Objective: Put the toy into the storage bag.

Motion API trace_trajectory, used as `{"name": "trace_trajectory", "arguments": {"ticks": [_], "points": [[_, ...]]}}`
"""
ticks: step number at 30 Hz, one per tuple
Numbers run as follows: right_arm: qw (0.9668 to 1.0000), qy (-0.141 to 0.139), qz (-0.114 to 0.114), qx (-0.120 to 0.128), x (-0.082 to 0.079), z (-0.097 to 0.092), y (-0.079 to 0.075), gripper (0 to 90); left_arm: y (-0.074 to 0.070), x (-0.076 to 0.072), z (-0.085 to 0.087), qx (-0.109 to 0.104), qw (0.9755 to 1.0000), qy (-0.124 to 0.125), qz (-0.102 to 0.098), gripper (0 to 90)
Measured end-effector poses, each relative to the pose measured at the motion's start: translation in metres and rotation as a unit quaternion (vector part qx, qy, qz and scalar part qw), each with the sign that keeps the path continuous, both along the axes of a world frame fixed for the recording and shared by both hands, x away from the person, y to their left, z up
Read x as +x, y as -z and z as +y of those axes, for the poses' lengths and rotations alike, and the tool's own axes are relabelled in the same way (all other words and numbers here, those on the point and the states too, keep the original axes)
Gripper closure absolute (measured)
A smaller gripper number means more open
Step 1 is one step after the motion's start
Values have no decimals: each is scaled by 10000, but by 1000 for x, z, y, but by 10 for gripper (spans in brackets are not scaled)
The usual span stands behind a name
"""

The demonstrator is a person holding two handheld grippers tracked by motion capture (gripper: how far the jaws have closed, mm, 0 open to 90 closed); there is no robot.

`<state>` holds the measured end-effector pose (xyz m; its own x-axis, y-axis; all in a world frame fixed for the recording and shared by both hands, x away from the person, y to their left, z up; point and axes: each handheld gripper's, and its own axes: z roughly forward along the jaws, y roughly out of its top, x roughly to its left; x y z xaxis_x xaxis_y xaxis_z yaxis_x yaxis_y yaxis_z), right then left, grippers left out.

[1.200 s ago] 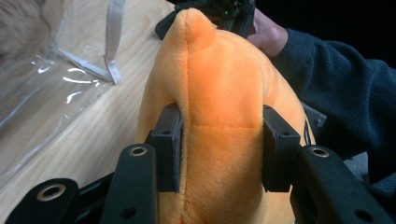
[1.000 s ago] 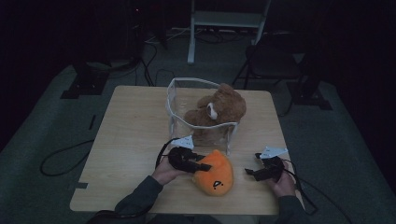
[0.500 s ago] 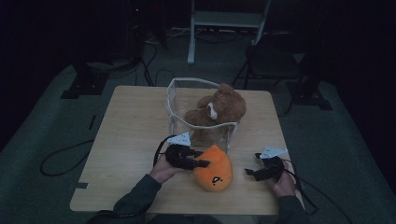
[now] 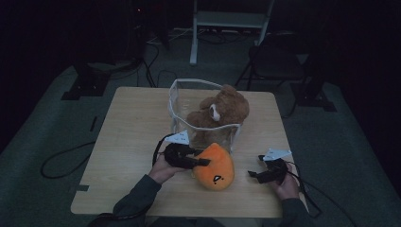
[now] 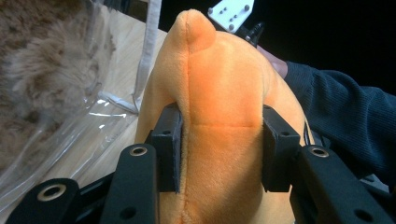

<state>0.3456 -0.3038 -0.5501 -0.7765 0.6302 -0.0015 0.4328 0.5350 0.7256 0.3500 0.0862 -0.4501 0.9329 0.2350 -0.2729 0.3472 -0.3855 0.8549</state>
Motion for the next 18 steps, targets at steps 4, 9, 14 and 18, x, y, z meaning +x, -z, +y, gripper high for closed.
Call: {"name": "trace_trajectory", "arguments": {"ticks": [4, 9, 14, 18], "points": [[10000, 1, 3, 5, 0, 0, 0, 117, -2, 0, 2, -18, 10000, -32, -20, 583], [10000, 0, 3, 5, 0, 0, 0, 116, -5, -1, 3, -73, 10000, -48, -29, 582], [10000, 1, 3, 4, 0, 0, 0, 117, -9, -2, 6, -105, 9999, -75, -78, 582], [10000, 3, 6, 5, 0, 0, 0, 116, -11, -3, 8, -143, 9998, -89, -97, 582]]}}
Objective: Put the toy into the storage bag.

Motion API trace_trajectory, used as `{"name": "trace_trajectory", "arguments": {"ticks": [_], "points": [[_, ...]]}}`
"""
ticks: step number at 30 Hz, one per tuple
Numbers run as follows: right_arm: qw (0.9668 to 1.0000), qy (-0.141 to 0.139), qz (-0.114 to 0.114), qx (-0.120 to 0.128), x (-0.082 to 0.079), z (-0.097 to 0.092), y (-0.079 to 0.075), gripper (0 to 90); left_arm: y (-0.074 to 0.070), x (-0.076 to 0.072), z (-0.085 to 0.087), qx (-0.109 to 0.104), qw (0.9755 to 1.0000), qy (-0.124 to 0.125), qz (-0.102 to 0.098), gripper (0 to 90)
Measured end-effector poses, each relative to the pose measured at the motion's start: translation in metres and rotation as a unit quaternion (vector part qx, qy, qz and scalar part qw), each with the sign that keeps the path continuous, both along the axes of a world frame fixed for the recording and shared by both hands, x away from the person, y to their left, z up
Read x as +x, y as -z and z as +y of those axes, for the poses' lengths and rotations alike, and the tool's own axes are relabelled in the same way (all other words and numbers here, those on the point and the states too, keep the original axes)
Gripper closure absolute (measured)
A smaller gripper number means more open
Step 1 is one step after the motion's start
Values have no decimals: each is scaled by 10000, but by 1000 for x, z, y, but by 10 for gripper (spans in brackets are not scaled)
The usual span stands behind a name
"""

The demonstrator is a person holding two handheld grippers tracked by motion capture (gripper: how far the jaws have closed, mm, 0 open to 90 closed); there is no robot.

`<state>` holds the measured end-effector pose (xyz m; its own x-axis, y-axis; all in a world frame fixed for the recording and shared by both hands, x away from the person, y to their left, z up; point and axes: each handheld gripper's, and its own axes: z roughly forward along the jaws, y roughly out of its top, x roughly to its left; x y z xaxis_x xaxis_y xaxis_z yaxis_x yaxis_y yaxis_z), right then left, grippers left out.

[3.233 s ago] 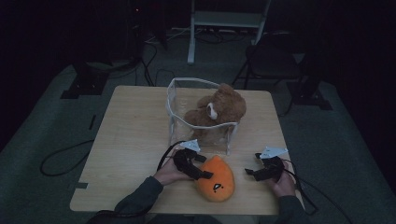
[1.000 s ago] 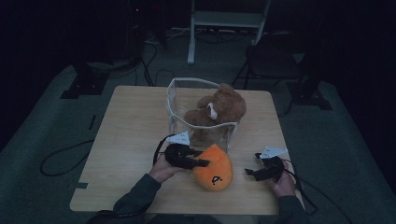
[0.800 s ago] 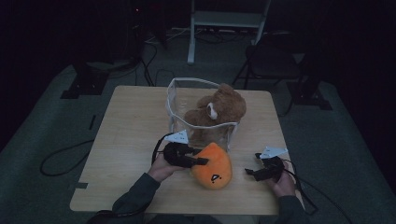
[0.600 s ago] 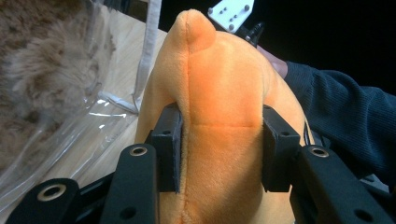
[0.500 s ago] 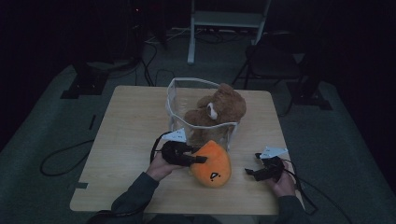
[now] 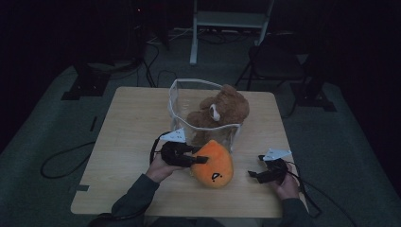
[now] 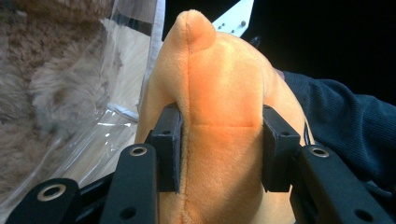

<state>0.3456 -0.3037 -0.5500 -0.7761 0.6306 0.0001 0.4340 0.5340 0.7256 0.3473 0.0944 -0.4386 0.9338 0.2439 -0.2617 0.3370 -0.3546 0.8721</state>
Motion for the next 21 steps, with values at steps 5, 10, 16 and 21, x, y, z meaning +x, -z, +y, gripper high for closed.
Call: {"name": "trace_trajectory", "arguments": {"ticks": [5, 10, 16, 21], "points": [[10000, 4, 7, 2, 0, 0, 0, 116, -3, -1, 3, -51, 10000, -48, -37, 582], [10000, 4, 10, 2, 0, 0, 0, 116, -7, -2, 7, -107, 9999, -115, -46, 582], [10000, 4, 11, 1, 0, 0, 0, 117, -11, -3, 9, -161, 9997, -137, -81, 581], [10000, 4, 10, 2, 0, 0, 0, 117, -15, -4, 11, -206, 9996, -141, -94, 582]]}}
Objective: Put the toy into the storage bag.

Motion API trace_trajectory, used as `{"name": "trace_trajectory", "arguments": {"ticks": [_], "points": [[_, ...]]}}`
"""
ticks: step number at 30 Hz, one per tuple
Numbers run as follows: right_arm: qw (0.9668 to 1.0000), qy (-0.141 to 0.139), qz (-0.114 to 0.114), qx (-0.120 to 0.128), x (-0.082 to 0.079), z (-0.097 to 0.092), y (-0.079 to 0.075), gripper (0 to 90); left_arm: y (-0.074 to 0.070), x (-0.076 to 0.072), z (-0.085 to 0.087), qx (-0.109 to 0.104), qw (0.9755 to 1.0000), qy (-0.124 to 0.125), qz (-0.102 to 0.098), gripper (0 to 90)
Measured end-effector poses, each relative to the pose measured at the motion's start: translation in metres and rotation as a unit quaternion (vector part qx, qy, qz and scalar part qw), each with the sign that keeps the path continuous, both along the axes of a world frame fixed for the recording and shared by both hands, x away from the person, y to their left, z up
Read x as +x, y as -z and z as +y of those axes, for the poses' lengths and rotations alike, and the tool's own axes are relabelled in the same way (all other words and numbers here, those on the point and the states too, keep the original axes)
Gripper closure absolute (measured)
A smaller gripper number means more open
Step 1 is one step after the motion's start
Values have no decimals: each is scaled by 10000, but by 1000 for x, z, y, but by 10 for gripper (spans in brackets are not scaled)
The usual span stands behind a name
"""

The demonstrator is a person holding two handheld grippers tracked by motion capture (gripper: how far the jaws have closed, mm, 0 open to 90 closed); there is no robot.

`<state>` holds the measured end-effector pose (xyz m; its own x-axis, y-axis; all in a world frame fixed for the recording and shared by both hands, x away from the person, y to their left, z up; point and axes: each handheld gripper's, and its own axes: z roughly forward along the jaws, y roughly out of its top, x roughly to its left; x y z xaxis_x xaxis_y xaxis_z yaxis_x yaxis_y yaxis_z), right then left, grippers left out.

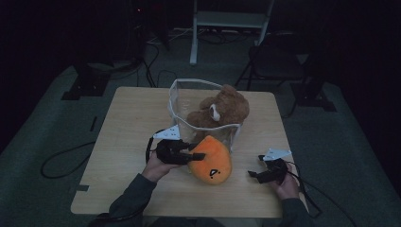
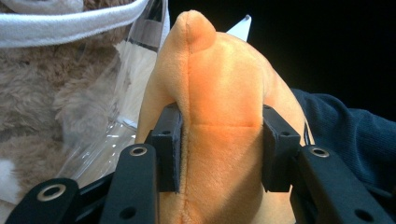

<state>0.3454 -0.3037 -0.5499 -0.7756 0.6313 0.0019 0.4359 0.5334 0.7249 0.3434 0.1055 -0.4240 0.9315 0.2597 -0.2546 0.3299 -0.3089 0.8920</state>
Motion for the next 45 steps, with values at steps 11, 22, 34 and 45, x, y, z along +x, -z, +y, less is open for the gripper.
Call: {"name": "trace_trajectory", "arguments": {"ticks": [11, 22, 34, 45], "points": [[10000, -1, 0, 0, 0, 0, 0, 116, -7, -2, 3, -57, 10000, 14, -61, 581], [10000, -3, -6, -1, 0, 0, 0, 117, -14, -4, 7, -128, 9998, -10, -129, 581], [10000, -4, -7, -2, 0, 0, 0, 117, -23, -6, 10, -183, 9996, -42, -218, 581], [10000, -7, -4, -8, 0, 0, 0, 116, -30, -7, 15, -254, 9993, -56, -261, 581]]}}
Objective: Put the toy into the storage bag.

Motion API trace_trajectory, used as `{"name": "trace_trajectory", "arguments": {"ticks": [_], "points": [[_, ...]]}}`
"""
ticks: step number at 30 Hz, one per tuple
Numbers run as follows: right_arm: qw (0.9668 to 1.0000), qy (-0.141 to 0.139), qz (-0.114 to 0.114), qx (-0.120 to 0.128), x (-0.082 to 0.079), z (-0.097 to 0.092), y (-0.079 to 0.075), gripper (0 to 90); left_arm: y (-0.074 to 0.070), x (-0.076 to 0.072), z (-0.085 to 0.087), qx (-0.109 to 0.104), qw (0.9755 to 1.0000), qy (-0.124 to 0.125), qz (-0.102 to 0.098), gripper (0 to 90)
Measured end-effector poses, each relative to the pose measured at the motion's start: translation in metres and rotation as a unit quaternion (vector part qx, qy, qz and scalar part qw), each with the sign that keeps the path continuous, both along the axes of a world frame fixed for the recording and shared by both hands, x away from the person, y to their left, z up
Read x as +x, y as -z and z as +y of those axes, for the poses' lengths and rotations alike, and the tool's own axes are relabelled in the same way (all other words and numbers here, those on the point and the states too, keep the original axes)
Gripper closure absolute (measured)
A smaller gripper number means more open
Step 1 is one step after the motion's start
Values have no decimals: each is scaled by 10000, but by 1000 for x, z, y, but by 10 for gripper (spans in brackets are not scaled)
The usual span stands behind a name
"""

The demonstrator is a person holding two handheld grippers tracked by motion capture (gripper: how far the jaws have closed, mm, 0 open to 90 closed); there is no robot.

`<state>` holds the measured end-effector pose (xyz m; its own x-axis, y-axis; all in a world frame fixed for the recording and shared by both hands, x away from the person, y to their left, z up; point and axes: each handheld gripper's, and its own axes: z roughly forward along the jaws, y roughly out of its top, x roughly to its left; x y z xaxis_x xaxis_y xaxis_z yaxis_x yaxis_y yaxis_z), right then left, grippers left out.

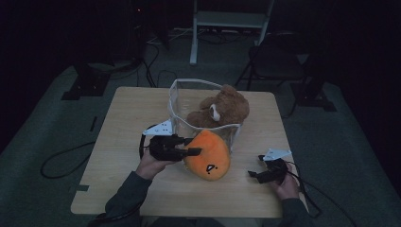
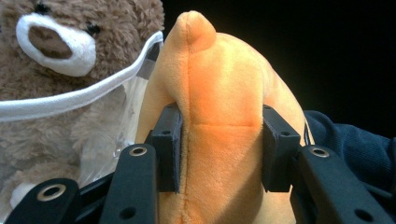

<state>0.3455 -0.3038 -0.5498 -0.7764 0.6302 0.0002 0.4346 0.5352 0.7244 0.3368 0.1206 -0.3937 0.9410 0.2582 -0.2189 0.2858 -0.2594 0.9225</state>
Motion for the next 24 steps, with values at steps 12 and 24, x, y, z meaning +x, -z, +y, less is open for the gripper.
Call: {"name": "trace_trajectory", "arguments": {"ticks": [12, 24], "points": [[10000, 3, -2, 2, 0, 0, 0, 116, -12, -1, 5, -111, 9999, -47, -118, 581], [10000, 3, -2, 2, 0, 0, 0, 117, -25, 0, 10, -225, 9994, -117, -254, 581]]}}
